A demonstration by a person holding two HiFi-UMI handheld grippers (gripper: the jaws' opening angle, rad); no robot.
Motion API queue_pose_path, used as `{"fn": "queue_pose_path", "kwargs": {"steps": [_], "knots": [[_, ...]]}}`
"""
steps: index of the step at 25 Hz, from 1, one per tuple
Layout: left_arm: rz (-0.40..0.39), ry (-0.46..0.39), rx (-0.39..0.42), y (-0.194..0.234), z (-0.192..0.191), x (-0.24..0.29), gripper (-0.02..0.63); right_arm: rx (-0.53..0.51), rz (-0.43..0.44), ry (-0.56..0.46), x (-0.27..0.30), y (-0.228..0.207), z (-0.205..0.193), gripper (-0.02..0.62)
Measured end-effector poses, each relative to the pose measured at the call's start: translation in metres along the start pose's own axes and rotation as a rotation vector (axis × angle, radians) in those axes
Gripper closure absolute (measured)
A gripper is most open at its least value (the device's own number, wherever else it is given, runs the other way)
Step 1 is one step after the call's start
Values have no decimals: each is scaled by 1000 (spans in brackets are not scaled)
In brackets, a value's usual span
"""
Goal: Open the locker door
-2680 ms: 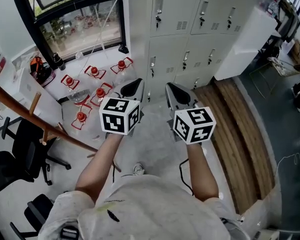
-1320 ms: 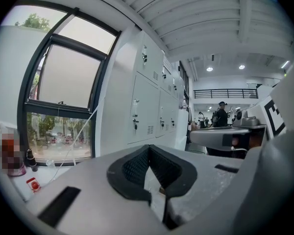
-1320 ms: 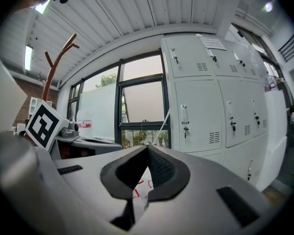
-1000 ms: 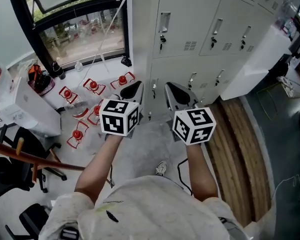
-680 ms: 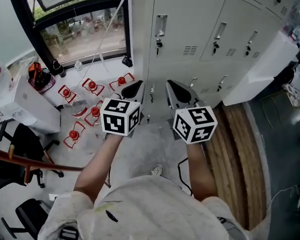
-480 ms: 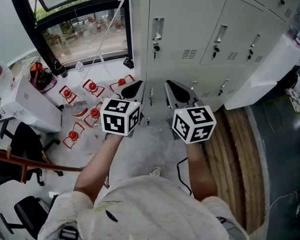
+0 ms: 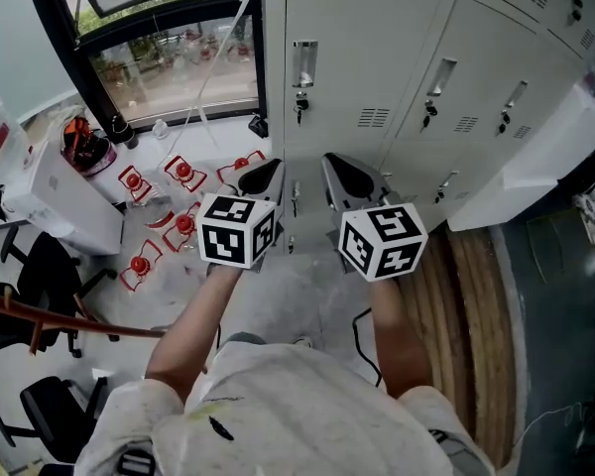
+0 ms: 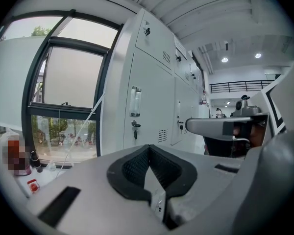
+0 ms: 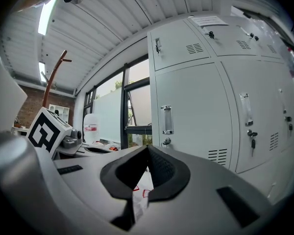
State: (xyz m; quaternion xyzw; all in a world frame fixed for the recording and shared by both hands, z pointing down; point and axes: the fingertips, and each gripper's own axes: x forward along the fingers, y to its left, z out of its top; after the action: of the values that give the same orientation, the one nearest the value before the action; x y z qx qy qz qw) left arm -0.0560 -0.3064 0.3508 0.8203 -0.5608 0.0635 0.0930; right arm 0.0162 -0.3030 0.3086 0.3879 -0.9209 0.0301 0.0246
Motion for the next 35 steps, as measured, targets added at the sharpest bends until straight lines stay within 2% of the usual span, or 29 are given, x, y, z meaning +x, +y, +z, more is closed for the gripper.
{"fn": "queue_pose_path", "kwargs": {"steps": [13, 26, 35], "knots": [[-16, -16, -21, 36, 10, 34, 600, -33, 6, -10, 48, -6, 10, 597], [-61, -28, -3, 72, 27, 68, 600, -35, -57, -53, 102, -25, 26, 597], [-69, -51, -9, 96, 38, 83, 600, -60, -67, -68, 133, -31, 37, 588]]}}
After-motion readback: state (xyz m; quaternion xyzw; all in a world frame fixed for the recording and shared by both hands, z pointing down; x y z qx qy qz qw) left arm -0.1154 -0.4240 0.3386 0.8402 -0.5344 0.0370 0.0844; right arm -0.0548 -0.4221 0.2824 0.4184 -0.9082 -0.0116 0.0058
